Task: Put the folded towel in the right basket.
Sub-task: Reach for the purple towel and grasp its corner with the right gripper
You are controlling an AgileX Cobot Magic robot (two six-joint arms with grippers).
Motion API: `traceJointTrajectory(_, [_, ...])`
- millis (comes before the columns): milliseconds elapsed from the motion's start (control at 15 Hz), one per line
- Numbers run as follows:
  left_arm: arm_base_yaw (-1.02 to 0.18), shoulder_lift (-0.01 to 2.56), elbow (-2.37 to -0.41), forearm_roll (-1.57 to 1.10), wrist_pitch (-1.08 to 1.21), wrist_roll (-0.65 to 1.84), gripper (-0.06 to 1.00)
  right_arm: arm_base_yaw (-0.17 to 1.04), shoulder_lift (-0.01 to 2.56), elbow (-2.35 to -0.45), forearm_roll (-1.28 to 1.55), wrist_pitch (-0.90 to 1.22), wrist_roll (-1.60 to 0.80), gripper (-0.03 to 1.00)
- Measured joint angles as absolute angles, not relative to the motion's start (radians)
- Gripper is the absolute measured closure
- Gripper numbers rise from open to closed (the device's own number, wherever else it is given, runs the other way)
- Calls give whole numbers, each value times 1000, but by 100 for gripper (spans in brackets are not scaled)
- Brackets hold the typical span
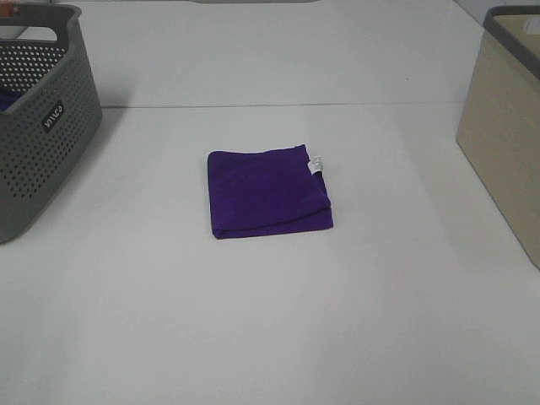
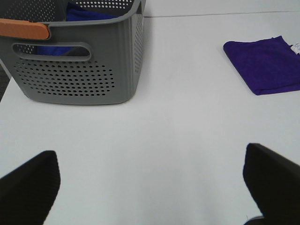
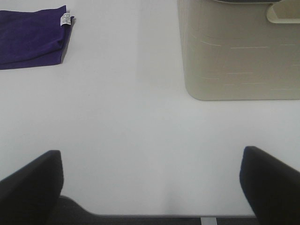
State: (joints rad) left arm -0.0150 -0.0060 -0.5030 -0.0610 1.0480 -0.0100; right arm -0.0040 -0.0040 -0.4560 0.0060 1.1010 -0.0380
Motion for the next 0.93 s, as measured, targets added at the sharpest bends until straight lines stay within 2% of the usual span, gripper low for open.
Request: traceJointTrajectory(933, [-15, -6, -503, -61, 1048, -10, -5, -4, -4, -456, 0, 1100, -54, -2])
